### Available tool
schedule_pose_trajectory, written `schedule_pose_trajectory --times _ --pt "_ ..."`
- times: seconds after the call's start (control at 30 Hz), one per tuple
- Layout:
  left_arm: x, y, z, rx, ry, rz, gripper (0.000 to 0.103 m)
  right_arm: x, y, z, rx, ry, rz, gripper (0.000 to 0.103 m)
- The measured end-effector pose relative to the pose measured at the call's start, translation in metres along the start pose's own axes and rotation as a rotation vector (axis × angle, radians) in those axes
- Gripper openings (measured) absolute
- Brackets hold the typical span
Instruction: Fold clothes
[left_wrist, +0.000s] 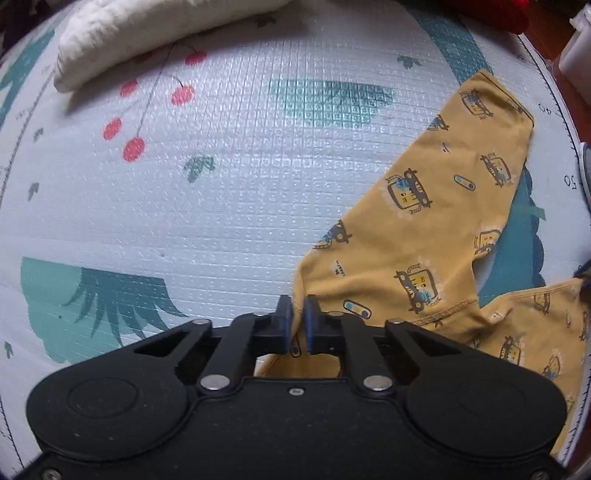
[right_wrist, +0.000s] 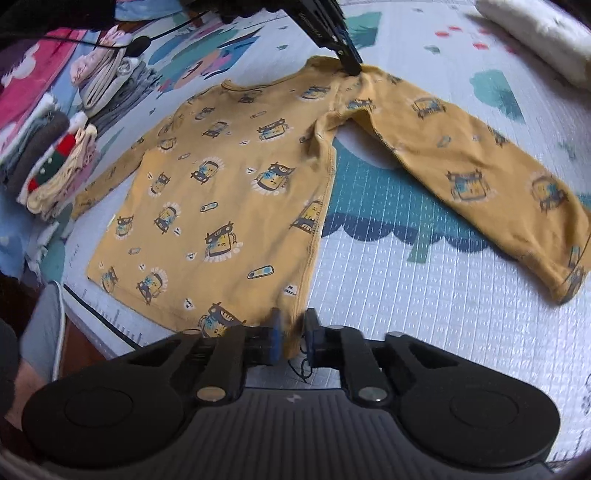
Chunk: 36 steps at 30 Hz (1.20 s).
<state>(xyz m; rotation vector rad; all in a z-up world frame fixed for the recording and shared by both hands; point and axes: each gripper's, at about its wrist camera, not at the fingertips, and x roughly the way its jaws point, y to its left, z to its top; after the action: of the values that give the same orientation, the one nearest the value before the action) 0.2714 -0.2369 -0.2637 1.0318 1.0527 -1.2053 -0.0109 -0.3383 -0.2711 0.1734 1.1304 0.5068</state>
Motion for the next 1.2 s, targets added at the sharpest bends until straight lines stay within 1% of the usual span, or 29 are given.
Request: schedule_pose_trajectory --times 0.13,0.23,0.3,0.4,0.5,0.63,0.77,0.83,0.9,1.03,1.2 --pt "-0.001 -0.006 -0.001 -0.006 -0.028 0.022 0.004 -0.005 0.003 0.0 -0.032 -0.019 0.0 0.006" --pt "-0.008 -0.012 -0.008 0.006 -0.071 0.047 0.002 -0.011 0.006 0.002 -0.072 -0.017 -0.001 0.006" --pt "-0.016 -0.013 -0.014 0.022 -0.114 0.063 0.002 -0.014 0.011 0.006 -0.118 -0.011 0.012 0.006" --pt "-0.035 -0.014 -0.032 0.029 -0.208 0.054 0.002 -0.018 0.02 0.014 -0.203 0.003 0.024 0.006" --pt "-0.042 -0.015 -0.044 0.053 -0.23 0.072 0.002 -0.02 0.031 0.024 -0.299 0.019 0.041 0.006" --pt "-0.056 -0.012 -0.059 0.058 -0.31 0.055 0.002 -0.021 0.048 0.033 -0.408 0.038 0.066 0.006" --pt "-0.058 -0.011 -0.07 0.076 -0.325 0.077 0.002 -0.018 0.062 0.034 -0.488 0.063 0.092 0.006" --pt "-0.059 -0.011 -0.075 0.084 -0.331 0.088 0.002 -0.016 0.065 0.033 -0.505 0.076 0.104 0.006" --pt "-0.059 -0.01 -0.083 0.075 -0.33 0.088 0.002 -0.013 0.07 0.031 -0.543 0.086 0.101 0.006" --pt "-0.058 -0.013 -0.101 0.075 -0.304 0.101 0.002 -0.007 0.077 0.032 -0.565 0.099 0.113 0.006" --pt "-0.053 -0.015 -0.113 0.073 -0.284 0.114 0.002 0.003 0.09 0.034 -0.595 0.113 0.153 0.006"
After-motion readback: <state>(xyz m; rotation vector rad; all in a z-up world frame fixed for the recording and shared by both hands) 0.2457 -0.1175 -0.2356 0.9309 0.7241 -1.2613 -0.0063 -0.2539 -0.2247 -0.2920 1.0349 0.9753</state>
